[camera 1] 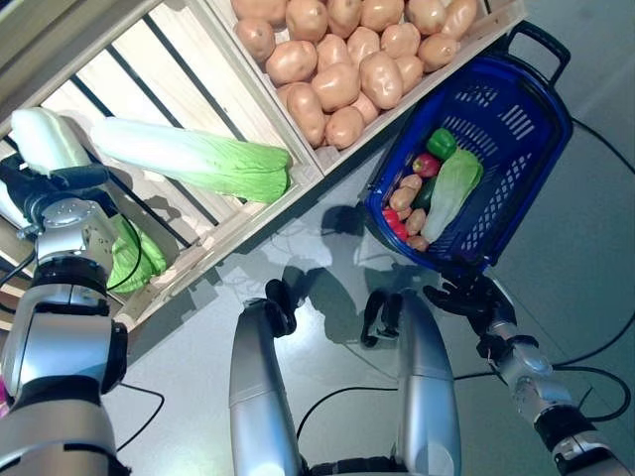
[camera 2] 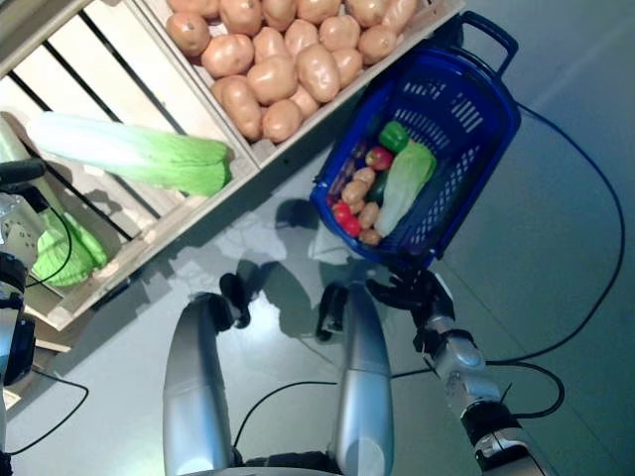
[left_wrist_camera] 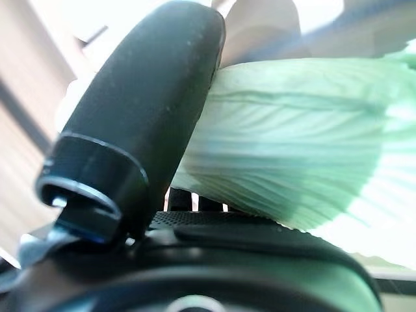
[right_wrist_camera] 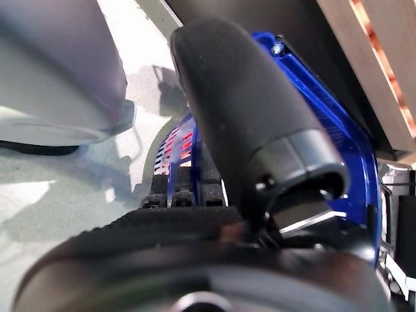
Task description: Put vegetables into the basket
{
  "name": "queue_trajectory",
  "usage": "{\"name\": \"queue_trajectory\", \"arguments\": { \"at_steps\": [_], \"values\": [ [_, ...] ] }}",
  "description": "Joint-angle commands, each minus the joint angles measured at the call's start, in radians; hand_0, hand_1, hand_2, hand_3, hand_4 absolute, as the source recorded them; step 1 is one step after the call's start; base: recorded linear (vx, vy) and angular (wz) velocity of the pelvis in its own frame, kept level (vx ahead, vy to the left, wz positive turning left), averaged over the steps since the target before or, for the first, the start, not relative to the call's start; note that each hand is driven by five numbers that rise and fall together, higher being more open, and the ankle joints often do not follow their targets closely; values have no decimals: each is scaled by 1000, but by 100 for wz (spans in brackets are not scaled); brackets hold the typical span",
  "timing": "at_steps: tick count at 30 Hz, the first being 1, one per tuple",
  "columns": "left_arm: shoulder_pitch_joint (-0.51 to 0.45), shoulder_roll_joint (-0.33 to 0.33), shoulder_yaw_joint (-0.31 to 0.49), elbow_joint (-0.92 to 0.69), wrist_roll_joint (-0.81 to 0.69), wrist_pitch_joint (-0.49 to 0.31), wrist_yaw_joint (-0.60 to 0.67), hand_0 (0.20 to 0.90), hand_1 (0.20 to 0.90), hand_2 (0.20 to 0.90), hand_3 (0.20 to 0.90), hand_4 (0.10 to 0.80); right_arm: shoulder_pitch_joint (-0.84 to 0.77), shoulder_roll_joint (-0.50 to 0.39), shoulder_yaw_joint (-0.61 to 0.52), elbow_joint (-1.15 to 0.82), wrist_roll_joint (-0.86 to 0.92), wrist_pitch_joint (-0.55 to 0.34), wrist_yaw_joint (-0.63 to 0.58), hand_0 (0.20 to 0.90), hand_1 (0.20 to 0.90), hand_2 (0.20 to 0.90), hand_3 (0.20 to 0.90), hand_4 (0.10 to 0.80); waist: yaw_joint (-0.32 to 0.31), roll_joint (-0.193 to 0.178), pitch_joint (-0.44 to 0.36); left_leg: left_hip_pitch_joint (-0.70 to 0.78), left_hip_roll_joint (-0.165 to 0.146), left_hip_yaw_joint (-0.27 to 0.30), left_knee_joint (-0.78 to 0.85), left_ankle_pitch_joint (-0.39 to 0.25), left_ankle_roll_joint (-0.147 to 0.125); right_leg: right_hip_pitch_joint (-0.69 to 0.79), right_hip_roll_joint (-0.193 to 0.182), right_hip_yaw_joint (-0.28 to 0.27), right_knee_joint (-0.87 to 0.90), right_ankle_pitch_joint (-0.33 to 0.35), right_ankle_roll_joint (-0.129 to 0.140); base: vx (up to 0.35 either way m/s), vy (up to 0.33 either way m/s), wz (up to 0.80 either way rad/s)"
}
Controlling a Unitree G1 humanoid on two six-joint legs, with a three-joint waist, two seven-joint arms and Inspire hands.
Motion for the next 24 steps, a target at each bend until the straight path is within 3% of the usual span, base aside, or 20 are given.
{"name": "queue_trajectory", "arguments": {
  "at_steps": [1, 4, 17, 22, 23, 24],
  "values": [
    [-22, 107, 36, -71, -23, -192, 3, 300, 300, 300, 300, 400, 33, -17, -38, -87, -11, -59, 40, 900, 900, 900, 900, 800, -41, 20, -30, 241, -33, 103, -77, -207, 10, 155, -5, 32, -190, 59, 23, 39, -4, -12],
    [53, 72, 58, -130, 35, -209, -26, 300, 300, 300, 300, 400, 49, 11, -28, -101, -21, -56, 37, 900, 900, 900, 900, 800, -33, 24, -64, 314, -51, 110, -115, -204, 18, 222, -16, 20, -217, 59, 24, 12, -31, -13],
    [397, -89, 154, -410, -94, -356, -249, 300, 300, 300, 300, 400, 132, 149, -13, -180, -69, -76, -19, 900, 900, 900, 900, 800, 14, 41, -191, 636, -130, 80, -347, -154, 49, 560, -24, -50, -418, 82, 30, 20, -86, 1],
    [565, -201, 183, -544, -44, -441, -376, 300, 300, 300, 300, 400, 172, 211, -16, -218, -138, -87, -3, 900, 900, 900, 900, 800, 38, 53, -264, 771, -160, 67, -496, -100, 49, 718, 3, -84, -584, 121, 38, 78, -132, 6],
    [633, -262, 185, -618, -14, -451, -424, 300, 300, 300, 300, 400, 184, 229, -26, -236, -154, -77, 3, 900, 900, 900, 900, 800, 49, 60, -299, 825, -172, 67, -572, -68, 45, 784, 17, -104, -674, 147, 43, 132, -143, 9],
    [657, -281, 187, -651, -4, -451, -440, 300, 300, 300, 300, 400, 185, 237, -30, -245, -155, -69, 8, 900, 900, 900, 900, 800, 52, 62, -312, 847, -177, 66, -609, -55, 44, 811, 25, -110, -716, 159, 45, 100, -100, 6]
  ]
}}
